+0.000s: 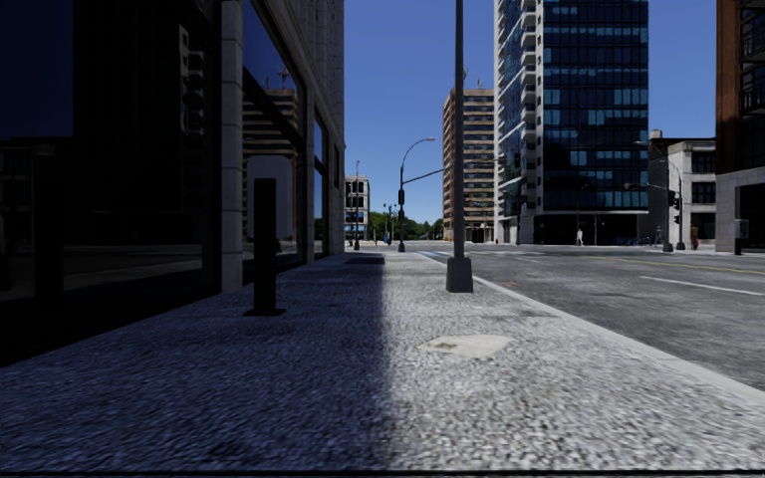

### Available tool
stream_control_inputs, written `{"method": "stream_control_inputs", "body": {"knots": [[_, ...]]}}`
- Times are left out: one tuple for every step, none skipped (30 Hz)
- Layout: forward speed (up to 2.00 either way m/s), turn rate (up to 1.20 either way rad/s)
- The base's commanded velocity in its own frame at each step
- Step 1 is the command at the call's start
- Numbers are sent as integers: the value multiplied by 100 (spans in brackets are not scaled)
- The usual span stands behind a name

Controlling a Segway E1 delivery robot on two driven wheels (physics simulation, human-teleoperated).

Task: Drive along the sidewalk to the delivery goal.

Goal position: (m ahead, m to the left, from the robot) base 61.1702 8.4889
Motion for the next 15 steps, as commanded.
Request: {"method": "stream_control_inputs", "body": {"knots": [[195, 0], [195, 0], [195, 0], [195, 0], [195, 0], [195, 0], [195, 0], [195, 0], [195, 0], [195, 0], [195, 0], [195, 0], [195, 0], [195, 0], [195, 0]]}}
